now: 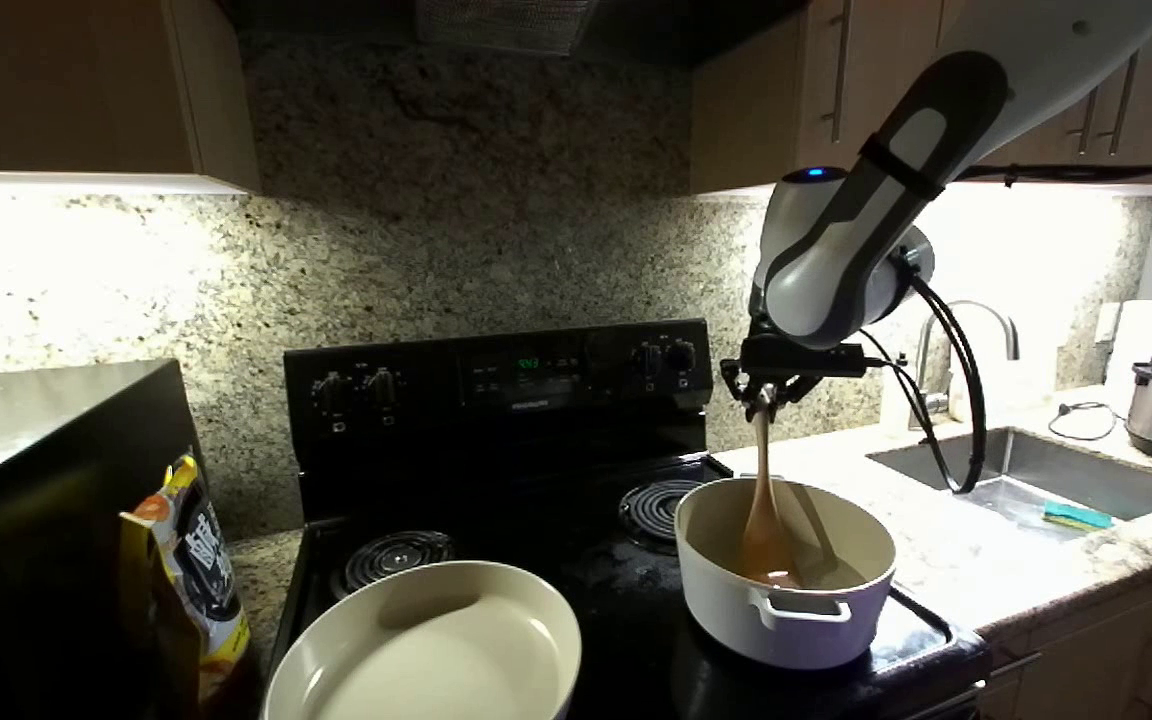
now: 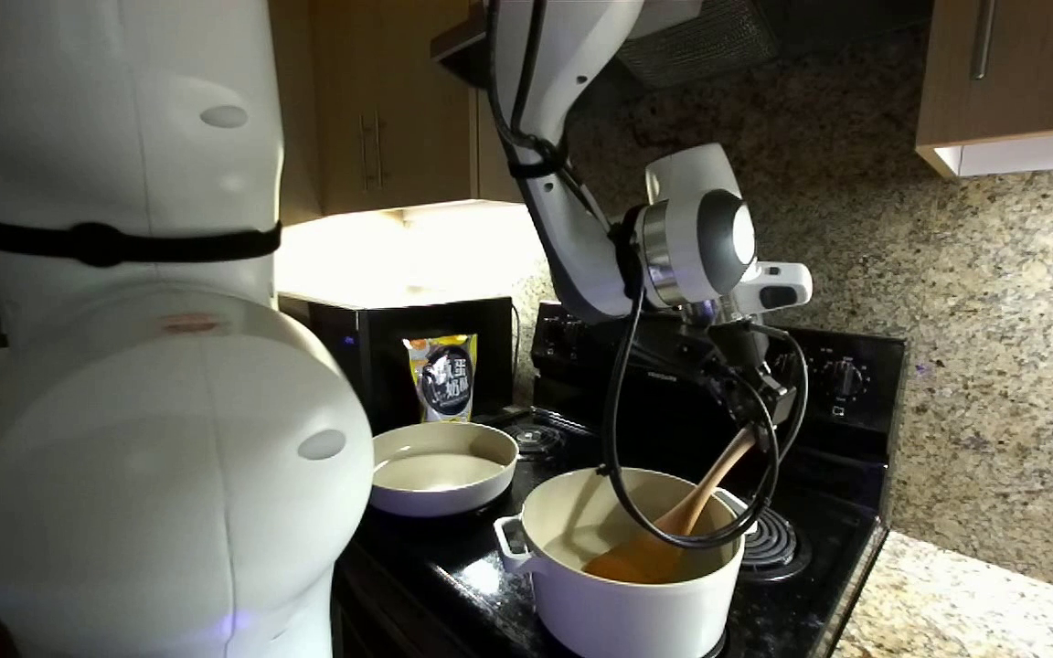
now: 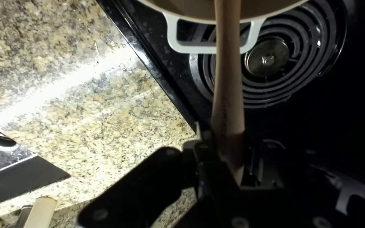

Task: Stir the contents in the white pot

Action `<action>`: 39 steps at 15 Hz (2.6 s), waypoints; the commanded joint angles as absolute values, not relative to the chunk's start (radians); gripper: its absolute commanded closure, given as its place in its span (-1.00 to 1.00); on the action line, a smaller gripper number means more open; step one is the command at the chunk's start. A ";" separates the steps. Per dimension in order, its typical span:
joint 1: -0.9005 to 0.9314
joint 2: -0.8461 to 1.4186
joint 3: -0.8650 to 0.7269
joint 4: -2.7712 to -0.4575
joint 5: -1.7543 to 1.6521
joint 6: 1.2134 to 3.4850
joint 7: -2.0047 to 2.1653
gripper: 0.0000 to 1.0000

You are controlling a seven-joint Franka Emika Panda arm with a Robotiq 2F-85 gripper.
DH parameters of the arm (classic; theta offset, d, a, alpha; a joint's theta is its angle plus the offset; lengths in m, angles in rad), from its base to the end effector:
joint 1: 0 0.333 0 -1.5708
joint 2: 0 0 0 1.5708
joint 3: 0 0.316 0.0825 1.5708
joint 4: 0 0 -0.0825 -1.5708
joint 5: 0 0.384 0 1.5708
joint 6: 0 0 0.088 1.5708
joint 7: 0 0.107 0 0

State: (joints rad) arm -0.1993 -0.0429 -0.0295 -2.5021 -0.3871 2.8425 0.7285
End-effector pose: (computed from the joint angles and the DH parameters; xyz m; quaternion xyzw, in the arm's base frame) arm 0.4853 -0.0926 0.3375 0.9332 -0.2932 0.2035 0.0410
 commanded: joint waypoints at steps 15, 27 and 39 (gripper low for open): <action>-0.109 0.005 -0.088 -2.545 -0.447 2.808 0.910 0.86; -0.139 -0.002 -0.119 -2.566 -0.761 2.964 1.346 0.86; -0.138 0.000 -0.191 -2.523 -1.122 3.034 1.732 0.86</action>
